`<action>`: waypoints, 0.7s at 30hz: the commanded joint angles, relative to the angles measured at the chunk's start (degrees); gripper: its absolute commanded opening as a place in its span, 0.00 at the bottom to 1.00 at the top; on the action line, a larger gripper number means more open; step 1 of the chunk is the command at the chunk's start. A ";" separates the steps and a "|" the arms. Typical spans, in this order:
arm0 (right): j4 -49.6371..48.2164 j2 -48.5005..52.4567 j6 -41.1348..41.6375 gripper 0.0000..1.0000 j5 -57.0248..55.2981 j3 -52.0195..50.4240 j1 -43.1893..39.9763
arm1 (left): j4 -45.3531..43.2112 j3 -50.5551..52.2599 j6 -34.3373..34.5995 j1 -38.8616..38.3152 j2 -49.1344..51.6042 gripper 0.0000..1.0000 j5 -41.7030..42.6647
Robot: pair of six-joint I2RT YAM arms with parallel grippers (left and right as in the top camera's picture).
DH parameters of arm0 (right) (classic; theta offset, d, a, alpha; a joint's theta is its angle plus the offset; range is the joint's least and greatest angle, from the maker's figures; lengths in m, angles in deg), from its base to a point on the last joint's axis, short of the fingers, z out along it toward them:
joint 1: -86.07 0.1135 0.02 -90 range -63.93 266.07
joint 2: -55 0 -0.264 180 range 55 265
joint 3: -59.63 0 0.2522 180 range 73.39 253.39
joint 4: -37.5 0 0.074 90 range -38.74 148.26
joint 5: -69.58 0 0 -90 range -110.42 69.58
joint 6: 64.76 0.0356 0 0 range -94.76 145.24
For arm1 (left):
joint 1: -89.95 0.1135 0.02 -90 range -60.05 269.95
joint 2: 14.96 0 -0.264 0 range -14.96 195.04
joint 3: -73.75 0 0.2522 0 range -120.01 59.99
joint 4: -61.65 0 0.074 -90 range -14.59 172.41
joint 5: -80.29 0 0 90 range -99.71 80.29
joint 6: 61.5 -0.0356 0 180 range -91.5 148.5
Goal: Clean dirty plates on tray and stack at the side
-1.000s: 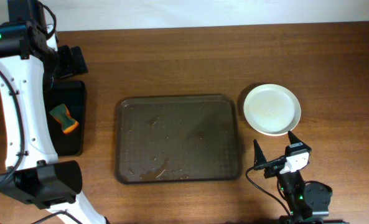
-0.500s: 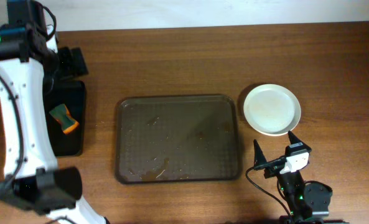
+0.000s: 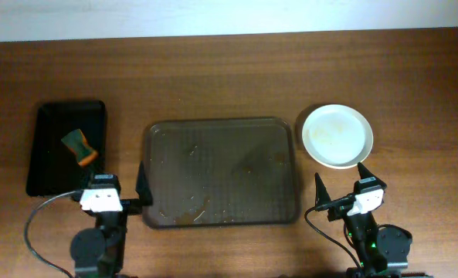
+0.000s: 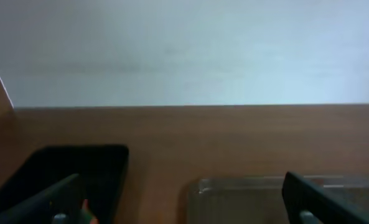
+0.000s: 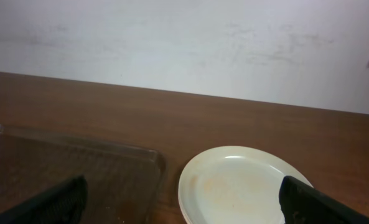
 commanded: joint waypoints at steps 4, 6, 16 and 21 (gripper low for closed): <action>0.13 -0.42 -0.39 0.98 -0.11 -0.42 0.31 | 0.46 10.36 -11.32 -1.25 -12.39 0.99 0.09; 0.13 -0.42 -0.39 0.98 -0.11 -0.42 0.31 | 5.20 10.36 -12.57 -1.07 -14.51 0.99 -0.48; 0.13 -0.42 -0.39 0.98 -0.11 -0.42 0.31 | 5.46 10.34 -12.55 -1.07 -14.43 0.99 -0.63; 0.13 -0.42 -0.39 0.98 -0.11 -0.42 0.31 | 5.46 10.34 -12.55 -1.07 -14.43 0.99 -0.66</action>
